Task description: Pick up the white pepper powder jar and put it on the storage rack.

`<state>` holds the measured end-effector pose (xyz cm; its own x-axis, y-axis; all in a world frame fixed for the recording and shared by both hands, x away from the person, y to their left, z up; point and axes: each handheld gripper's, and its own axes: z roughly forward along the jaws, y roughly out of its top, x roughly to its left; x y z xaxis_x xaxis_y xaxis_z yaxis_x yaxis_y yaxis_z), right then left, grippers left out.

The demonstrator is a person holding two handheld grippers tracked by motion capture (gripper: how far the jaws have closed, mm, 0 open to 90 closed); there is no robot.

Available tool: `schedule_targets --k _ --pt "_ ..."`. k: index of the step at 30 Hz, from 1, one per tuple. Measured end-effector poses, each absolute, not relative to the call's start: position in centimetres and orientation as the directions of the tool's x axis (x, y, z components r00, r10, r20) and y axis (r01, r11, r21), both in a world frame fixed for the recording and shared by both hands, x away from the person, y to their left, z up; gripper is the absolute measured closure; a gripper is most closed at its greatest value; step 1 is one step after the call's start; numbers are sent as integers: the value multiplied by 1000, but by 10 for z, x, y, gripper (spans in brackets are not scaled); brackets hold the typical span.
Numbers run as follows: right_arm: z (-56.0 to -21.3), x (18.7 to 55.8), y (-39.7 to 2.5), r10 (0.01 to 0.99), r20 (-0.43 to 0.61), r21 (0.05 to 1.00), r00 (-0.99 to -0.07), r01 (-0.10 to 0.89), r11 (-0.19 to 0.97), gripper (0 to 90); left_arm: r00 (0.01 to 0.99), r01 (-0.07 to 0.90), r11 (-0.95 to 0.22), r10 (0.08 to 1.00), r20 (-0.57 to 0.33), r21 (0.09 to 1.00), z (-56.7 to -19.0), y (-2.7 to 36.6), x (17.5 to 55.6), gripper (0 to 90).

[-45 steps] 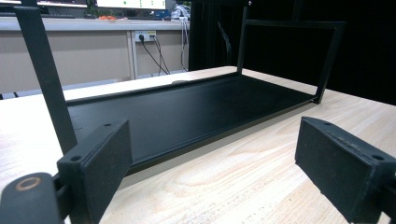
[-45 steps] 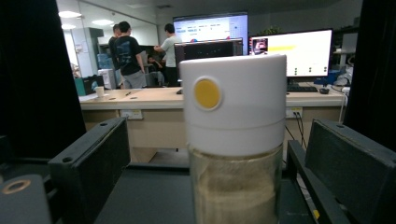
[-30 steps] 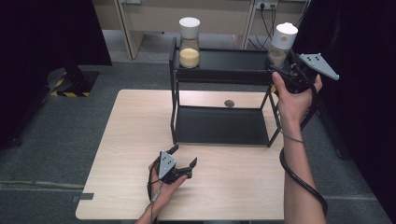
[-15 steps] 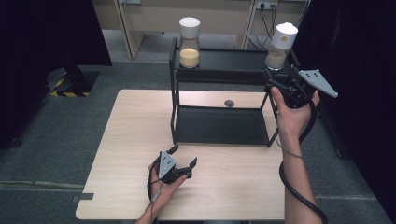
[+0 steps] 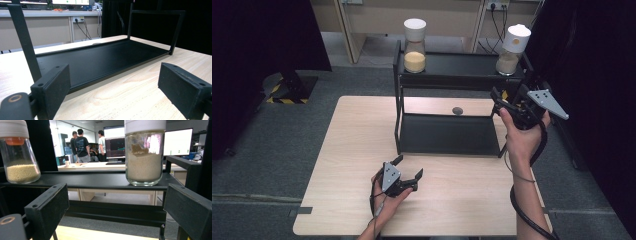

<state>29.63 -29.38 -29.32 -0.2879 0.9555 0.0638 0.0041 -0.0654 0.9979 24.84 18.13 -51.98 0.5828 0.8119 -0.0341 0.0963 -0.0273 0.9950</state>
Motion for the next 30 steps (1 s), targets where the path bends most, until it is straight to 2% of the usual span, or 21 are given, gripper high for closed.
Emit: schedule_targets --k 30 --pt "-354 276 -296 948 55 996 -315 81 -31 62 584 100 -27 811 -36 995 -519 182 249 106"
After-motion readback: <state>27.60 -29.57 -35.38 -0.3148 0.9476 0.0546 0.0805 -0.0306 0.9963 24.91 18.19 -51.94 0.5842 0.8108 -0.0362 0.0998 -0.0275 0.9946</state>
